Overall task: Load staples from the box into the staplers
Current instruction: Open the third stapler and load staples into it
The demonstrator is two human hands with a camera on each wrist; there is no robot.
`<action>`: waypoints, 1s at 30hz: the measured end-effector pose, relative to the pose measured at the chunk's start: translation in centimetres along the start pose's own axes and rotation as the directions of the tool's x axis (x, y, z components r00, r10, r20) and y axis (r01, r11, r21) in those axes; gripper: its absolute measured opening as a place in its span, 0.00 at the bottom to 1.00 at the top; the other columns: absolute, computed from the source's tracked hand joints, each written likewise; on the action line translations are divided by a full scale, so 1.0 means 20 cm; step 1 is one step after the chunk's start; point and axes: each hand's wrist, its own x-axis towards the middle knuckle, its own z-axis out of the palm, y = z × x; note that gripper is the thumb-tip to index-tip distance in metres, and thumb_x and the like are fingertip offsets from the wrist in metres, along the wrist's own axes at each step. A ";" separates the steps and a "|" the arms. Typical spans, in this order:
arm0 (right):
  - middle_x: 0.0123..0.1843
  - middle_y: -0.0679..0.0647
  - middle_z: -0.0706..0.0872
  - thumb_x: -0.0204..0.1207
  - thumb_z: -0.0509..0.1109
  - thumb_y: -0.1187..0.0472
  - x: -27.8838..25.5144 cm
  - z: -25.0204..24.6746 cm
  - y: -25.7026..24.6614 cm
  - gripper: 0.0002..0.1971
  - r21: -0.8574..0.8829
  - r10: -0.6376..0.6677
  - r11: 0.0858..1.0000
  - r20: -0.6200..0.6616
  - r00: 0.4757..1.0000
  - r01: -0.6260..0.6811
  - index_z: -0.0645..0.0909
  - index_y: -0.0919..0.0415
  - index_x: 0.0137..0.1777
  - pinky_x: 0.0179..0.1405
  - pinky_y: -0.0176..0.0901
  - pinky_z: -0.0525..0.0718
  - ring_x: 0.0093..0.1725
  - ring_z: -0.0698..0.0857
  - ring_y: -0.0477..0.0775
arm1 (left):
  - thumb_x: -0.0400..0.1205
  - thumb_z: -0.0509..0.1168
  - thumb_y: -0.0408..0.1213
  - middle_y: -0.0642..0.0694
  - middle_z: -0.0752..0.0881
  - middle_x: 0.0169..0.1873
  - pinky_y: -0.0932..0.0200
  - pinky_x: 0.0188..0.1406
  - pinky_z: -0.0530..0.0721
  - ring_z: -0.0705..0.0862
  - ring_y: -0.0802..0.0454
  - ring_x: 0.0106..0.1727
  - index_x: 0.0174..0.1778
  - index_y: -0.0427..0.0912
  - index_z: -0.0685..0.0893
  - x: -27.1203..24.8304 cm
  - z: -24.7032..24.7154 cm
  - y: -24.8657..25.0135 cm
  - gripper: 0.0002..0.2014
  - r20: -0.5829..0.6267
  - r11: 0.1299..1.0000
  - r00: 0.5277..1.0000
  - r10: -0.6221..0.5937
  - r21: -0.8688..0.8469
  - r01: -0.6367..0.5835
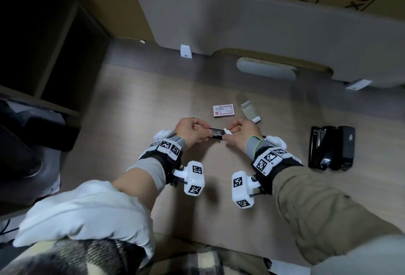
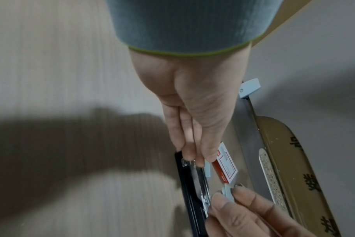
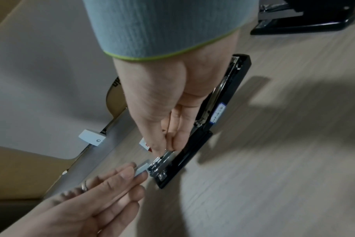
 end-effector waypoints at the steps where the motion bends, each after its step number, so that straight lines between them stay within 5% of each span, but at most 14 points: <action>1: 0.35 0.50 0.85 0.65 0.80 0.69 0.01 -0.01 0.00 0.14 -0.026 -0.018 1.000 -0.014 1.000 0.017 0.80 0.52 0.40 0.39 0.42 0.86 0.35 0.84 0.52 | 0.73 0.78 0.30 0.39 0.92 0.37 0.61 0.37 0.86 0.88 0.51 0.32 0.48 0.39 0.88 0.00 0.00 0.01 0.10 -0.001 1.000 1.000 0.004 0.017 -0.004; 5: 0.38 0.43 0.86 0.66 0.81 0.59 0.01 -0.02 0.01 0.14 -0.160 -0.061 0.986 -0.054 0.997 0.052 0.83 0.49 0.49 0.48 0.41 0.84 0.43 0.86 0.49 | 0.64 0.78 0.33 0.45 0.90 0.28 0.60 0.36 0.84 0.85 0.46 0.31 0.38 0.47 0.92 0.04 0.03 -0.02 0.09 -0.096 0.998 0.995 0.016 0.065 -0.009; 8: 0.44 0.40 0.88 0.69 0.78 0.50 -0.01 -0.06 0.02 0.09 -0.344 -0.123 0.934 -0.069 0.990 0.092 0.84 0.44 0.48 0.47 0.38 0.80 0.46 0.85 0.44 | 0.68 0.82 0.33 0.55 0.89 0.27 0.65 0.33 0.83 0.84 0.57 0.27 0.38 0.50 0.92 0.07 0.06 -0.04 0.09 -0.097 0.992 0.992 0.086 0.102 -0.076; 10: 0.47 0.41 0.88 0.69 0.77 0.49 -0.01 -0.08 0.05 0.08 -0.402 -0.146 0.910 -0.081 0.986 0.101 0.84 0.41 0.48 0.46 0.38 0.79 0.48 0.85 0.47 | 0.68 0.83 0.39 0.56 0.88 0.29 0.67 0.36 0.83 0.82 0.61 0.29 0.38 0.54 0.92 0.08 0.07 -0.05 0.08 -0.105 0.974 0.982 0.160 0.177 -0.139; 12: 0.50 0.44 0.85 0.68 0.77 0.49 0.00 -0.08 0.06 0.09 -0.430 -0.149 0.897 -0.077 0.986 0.102 0.84 0.38 0.47 0.48 0.38 0.80 0.48 0.86 0.50 | 0.68 0.82 0.45 0.53 0.86 0.29 0.72 0.27 0.74 0.78 0.64 0.26 0.40 0.57 0.93 0.09 0.08 -0.06 0.07 -0.081 0.924 0.969 0.235 0.327 -0.197; 17: 0.48 0.43 0.84 0.66 0.77 0.51 0.02 -0.06 0.09 0.09 -0.436 -0.140 0.894 -0.063 0.988 0.098 0.81 0.36 0.41 0.43 0.36 0.76 0.47 0.84 0.48 | 0.69 0.81 0.44 0.56 0.87 0.31 0.78 0.27 0.70 0.79 0.65 0.28 0.44 0.57 0.94 0.10 0.08 -0.09 0.09 -0.078 0.908 0.973 0.217 0.381 -0.172; 23: 0.45 0.40 0.87 0.65 0.77 0.50 0.05 -0.05 0.12 0.09 -0.415 -0.132 0.904 -0.045 0.990 0.101 0.79 0.36 0.37 0.41 0.36 0.72 0.46 0.79 0.41 | 0.69 0.81 0.38 0.51 0.93 0.33 0.56 0.44 0.89 0.88 0.53 0.33 0.41 0.54 0.94 0.09 0.06 -0.09 0.09 -0.044 0.960 0.987 0.156 0.242 -0.141; 30: 0.42 0.39 0.88 0.64 0.77 0.52 0.07 -0.06 0.11 0.09 -0.398 -0.122 0.912 -0.035 0.992 0.098 0.79 0.38 0.35 0.39 0.35 0.76 0.44 0.84 0.42 | 0.66 0.84 0.35 0.43 0.93 0.38 0.41 0.52 0.89 0.90 0.40 0.37 0.36 0.57 0.93 0.05 0.07 -0.10 0.12 -0.034 0.973 0.987 0.156 0.177 -0.147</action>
